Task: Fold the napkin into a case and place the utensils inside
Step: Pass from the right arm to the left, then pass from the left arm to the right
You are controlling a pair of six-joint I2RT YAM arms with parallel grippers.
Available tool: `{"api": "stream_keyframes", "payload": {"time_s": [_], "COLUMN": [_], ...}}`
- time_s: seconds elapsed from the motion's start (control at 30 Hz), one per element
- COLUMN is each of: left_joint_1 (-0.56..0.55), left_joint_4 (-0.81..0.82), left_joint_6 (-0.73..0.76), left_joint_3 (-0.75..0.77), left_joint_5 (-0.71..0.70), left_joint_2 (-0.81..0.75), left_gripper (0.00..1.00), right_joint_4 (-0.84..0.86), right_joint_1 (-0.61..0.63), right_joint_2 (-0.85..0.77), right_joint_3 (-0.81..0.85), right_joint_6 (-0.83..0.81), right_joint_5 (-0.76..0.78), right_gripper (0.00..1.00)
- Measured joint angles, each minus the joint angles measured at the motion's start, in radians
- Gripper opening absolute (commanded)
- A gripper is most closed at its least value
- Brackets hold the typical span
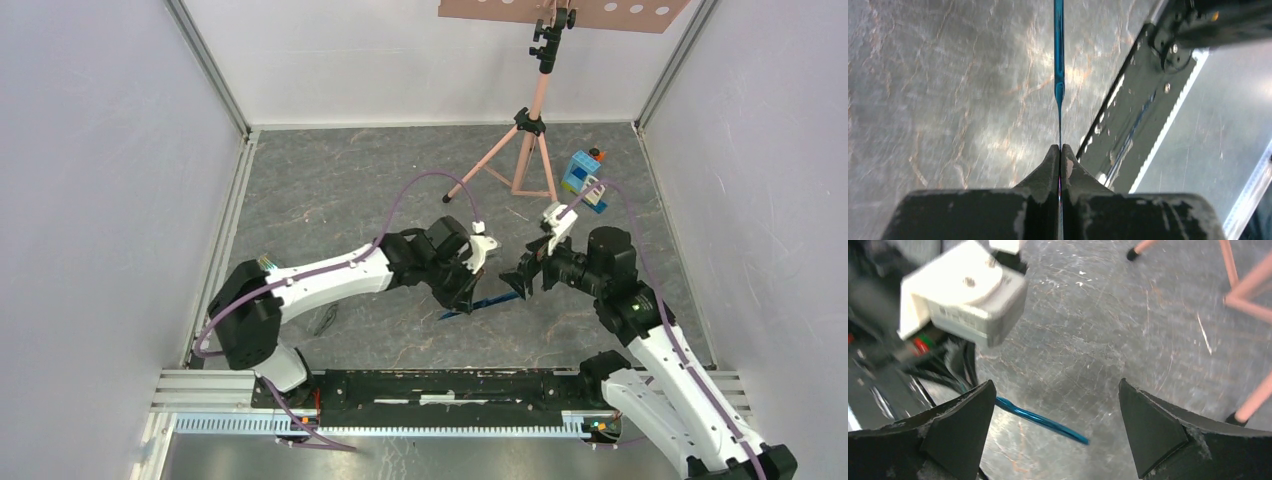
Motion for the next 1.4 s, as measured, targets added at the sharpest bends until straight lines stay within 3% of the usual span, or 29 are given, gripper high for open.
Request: {"api": "stream_keyframes", "payload": {"time_s": [0.17,0.27,0.47,0.6,0.73,0.8,1.03,1.1,1.17,1.2,1.27,1.3,1.4], "left_joint_1": [0.04,0.049,0.047,0.047,0.047,0.047,0.047,0.05,0.049,0.049,0.066,0.08,0.14], "left_joint_4": [-0.216,-0.265,-0.32,-0.343,-0.348,-0.349,-0.356,-0.366,-0.379,-0.377,-0.325,-0.306,-0.243], "left_joint_6": [0.145,0.192,0.243,0.264,0.286,0.293,0.297,0.297,0.294,0.277,0.22,0.192,0.071], "left_joint_3": [0.024,-0.011,-0.053,-0.053,-0.053,-0.053,-0.052,-0.052,-0.052,-0.052,-0.052,-0.053,-0.057], "left_joint_5": [0.058,0.087,0.106,0.107,0.108,0.108,0.101,0.1,0.097,0.077,0.042,0.031,-0.041], "left_joint_2": [-0.099,-0.187,-0.294,-0.315,-0.341,-0.347,-0.349,-0.355,-0.367,-0.378,-0.408,-0.423,-0.498], "left_gripper": [0.02,0.02,0.02,0.02,0.02,0.02,0.02,0.13,0.41,0.46,0.62,0.75,0.95], "right_joint_4": [0.005,0.006,0.098,0.177,0.229,0.254,0.354,0.37,0.392,0.408,0.445,0.465,0.541], "right_joint_1": [0.097,0.143,0.203,0.216,0.232,0.24,0.264,0.273,0.285,0.292,0.3,0.299,0.298], "right_joint_2": [0.013,0.044,0.082,0.109,0.133,0.134,0.137,0.14,0.14,0.136,0.119,0.108,0.073], "right_joint_3": [-0.039,-0.092,-0.157,-0.167,-0.183,-0.196,-0.235,-0.248,-0.259,-0.267,-0.286,-0.299,-0.34], "right_joint_6": [-0.296,-0.367,-0.328,-0.259,-0.218,-0.197,-0.15,-0.152,-0.149,-0.143,-0.113,-0.093,-0.016], "right_joint_5": [-0.098,-0.202,-0.372,-0.405,-0.412,-0.417,-0.461,-0.491,-0.51,-0.51,-0.472,-0.445,-0.349], "right_gripper": [0.97,0.97,0.89,0.74,0.66,0.57,0.02,0.0,0.01,0.0,0.0,0.0,0.01]}}
